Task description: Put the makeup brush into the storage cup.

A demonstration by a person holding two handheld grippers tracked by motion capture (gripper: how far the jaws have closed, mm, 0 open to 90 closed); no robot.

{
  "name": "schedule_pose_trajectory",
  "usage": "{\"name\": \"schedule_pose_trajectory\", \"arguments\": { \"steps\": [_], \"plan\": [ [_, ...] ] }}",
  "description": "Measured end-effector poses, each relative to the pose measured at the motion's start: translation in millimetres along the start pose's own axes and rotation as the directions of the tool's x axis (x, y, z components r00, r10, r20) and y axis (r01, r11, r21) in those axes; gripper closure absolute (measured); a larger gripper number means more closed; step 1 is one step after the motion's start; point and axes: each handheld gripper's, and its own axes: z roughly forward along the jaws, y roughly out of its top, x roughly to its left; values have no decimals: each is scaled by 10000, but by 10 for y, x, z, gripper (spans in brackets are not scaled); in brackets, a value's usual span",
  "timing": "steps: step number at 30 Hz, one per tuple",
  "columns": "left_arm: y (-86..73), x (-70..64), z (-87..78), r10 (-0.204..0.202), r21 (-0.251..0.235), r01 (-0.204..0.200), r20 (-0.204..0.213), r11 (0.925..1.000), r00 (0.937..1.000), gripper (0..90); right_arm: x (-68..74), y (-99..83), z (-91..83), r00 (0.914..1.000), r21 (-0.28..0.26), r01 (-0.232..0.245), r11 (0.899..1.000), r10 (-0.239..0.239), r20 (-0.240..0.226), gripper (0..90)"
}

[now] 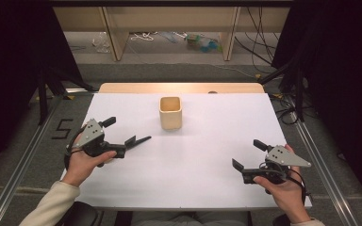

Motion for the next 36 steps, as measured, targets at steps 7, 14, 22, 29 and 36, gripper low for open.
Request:
{"name": "schedule_pose_trajectory", "arguments": {
  "steps": [7,14,22,29,36],
  "plan": [
    [23,84,139,38,128,-37,-51,9999,10000,0,-1,-4,8,10000,-53,-69,10000,69,-68,5],
    [40,160,248,28,223,-25,-130,9997,9999,0,-5,-6,8,10000,-54,-50,10000,49,-33,5],
    [36,199,300,42,360,-38,-129,9993,9999,0,-3,-7,5,9999,31,-141,9999,142,-53,5],
    [34,262,347,-31,397,41,-257,9992,9997,0,-9,-6,8,10000,-20,-57,10000,57,-14,5],
    [45,282,396,65,463,-55,-214,9989,9998,0,6,-8,2,9996,107,-270,9996,271,-91,5]
  ]
}}
